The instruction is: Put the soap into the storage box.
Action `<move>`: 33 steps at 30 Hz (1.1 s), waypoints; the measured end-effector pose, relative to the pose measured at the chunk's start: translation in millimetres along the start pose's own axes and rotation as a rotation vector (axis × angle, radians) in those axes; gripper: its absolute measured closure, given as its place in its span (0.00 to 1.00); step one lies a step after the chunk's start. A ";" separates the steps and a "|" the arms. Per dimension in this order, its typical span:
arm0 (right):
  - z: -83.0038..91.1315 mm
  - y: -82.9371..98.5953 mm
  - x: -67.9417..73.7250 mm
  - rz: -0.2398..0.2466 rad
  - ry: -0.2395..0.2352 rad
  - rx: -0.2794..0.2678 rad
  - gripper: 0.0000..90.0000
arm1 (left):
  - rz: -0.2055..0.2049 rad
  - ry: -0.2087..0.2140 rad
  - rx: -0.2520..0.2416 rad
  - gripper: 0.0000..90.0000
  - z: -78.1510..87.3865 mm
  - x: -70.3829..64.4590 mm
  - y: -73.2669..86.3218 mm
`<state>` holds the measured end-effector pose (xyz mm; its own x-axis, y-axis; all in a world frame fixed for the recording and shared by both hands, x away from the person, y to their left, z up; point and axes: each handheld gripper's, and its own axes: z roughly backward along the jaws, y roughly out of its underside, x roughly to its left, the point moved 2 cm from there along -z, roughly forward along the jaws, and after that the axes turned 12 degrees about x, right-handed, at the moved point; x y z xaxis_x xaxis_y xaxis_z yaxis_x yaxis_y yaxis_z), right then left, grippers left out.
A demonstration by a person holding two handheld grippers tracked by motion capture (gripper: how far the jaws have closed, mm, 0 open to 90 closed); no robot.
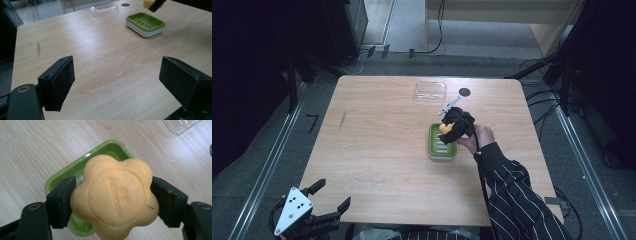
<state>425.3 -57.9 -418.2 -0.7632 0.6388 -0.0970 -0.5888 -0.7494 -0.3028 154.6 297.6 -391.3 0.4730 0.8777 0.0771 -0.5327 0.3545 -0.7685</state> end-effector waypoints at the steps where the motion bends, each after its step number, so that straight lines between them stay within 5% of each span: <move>1: -0.8 -0.7 0.2 0.003 -0.003 0.001 0.29 | 0.000 0.000 0.000 0.15 0.0 0.0 0.0; 33: -27.0 -8.3 1.4 -0.003 -0.045 0.045 0.29 | -0.008 0.010 0.002 0.15 -3.2 -0.2 -2.4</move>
<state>436.3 -46.0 -441.3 -0.7718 0.6337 -0.0527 -0.6020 -0.7549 -0.2604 158.0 295.5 -391.4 0.4842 0.8716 0.0764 -0.5306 0.3619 -0.7665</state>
